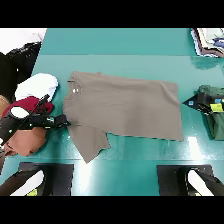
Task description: Fold the shirts.
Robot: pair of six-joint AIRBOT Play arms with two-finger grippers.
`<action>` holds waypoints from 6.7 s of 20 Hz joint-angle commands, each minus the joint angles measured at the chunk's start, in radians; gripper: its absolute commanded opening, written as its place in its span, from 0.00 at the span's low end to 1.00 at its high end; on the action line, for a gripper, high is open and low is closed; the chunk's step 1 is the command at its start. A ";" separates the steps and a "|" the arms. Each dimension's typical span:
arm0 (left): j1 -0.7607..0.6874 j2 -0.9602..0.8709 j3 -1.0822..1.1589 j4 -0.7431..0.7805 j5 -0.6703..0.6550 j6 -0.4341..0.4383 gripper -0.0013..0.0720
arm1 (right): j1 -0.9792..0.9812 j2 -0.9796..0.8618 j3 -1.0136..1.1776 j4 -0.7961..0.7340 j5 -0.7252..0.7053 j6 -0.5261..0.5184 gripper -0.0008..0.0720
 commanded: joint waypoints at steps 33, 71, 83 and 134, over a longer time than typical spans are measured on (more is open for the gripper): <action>-0.045 0.194 0.769 -0.028 -0.137 0.020 0.05 | -0.012 0.153 0.115 0.034 -0.241 -0.080 0.03; -0.045 -0.541 0.975 -0.062 0.066 0.002 0.05 | 0.126 -0.760 0.745 -0.209 -0.160 -0.030 0.03; -0.045 -0.550 0.958 0.143 -0.296 -0.006 0.05 | 0.130 -0.622 0.434 -0.209 -0.229 -0.040 0.03; -0.031 0.198 -0.151 -0.083 -0.224 -0.062 0.05 | -0.099 -0.178 -0.024 -0.208 0.065 -0.078 0.48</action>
